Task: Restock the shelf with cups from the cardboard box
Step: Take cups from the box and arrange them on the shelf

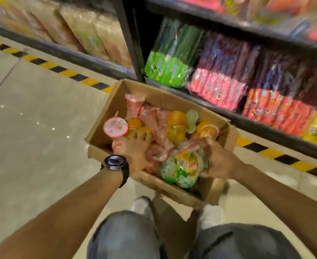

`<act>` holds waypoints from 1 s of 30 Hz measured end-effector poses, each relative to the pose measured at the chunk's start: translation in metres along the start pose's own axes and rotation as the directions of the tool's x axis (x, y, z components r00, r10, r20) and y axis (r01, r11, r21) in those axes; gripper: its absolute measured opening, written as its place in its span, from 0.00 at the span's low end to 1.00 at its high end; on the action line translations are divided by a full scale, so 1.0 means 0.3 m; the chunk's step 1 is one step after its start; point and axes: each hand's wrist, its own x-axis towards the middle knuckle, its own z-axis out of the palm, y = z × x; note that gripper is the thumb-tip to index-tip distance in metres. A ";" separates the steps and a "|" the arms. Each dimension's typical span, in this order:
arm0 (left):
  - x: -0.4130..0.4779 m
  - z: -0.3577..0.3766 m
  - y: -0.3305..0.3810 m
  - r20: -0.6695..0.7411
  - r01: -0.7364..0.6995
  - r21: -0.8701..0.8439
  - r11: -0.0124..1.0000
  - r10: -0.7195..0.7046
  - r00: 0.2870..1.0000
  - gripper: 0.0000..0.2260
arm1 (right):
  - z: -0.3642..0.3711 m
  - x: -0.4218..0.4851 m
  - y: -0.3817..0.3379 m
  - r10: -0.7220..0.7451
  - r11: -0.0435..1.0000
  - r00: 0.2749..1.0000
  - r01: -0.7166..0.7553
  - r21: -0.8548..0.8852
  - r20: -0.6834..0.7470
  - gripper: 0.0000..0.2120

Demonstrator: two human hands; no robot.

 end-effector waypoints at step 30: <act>0.094 0.244 0.006 -0.428 -0.342 -0.086 0.936 0.275 0.861 0.31 | 0.222 0.111 0.067 0.062 0.805 0.908 0.201 0.558 -0.415 0.39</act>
